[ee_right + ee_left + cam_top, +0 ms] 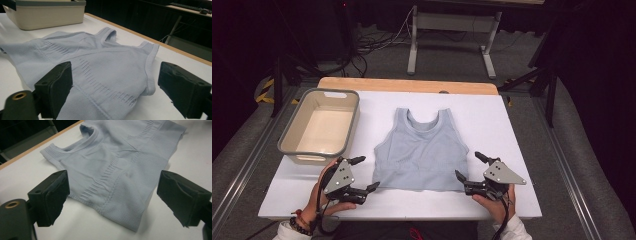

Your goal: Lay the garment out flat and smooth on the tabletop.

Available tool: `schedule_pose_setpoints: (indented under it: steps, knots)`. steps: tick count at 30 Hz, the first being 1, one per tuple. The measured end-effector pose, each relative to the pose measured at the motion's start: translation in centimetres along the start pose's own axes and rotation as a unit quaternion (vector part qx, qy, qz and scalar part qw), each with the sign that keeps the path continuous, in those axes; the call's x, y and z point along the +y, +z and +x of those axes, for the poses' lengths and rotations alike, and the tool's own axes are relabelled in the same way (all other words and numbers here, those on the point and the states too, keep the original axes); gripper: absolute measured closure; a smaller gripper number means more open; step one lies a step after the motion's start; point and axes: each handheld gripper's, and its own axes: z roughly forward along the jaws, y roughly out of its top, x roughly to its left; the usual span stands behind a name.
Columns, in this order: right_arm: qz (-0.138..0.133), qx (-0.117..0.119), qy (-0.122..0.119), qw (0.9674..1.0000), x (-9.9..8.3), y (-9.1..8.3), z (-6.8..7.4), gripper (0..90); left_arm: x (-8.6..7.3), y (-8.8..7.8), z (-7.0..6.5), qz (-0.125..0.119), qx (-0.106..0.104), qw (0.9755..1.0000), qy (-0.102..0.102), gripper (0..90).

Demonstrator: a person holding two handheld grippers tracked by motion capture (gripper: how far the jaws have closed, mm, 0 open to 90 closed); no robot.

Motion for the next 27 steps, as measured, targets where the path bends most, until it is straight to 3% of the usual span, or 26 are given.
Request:
schedule_pose_setpoints:
  steps: [4, 10, 23, 27]
  knots:
    - [0.003, 0.008, -0.009, 0.9999, -0.2, 0.2, 0.2, 14.8, -0.2, 0.0, 0.2, 0.002, -0.003, 1.0, -0.005, 10.2]
    - [0.007, 0.002, -0.025, 0.9997, 0.1, 0.7, 0.5, 15.4, -0.6, 0.2, 0.0, 0.008, -0.003, 0.9999, -0.005, 9.4]
    - [0.005, 0.009, -0.031, 0.9995, 0.5, 1.8, 0.6, 16.3, -1.0, -0.5, -0.3, 0.014, 0.002, 0.9999, -0.008, 9.5]
    - [0.006, 0.017, -0.036, 0.9992, 0.6, 2.0, 0.8, 20.2, -1.2, -0.5, -0.3, 0.022, 0.003, 0.9997, -0.006, 10.5]
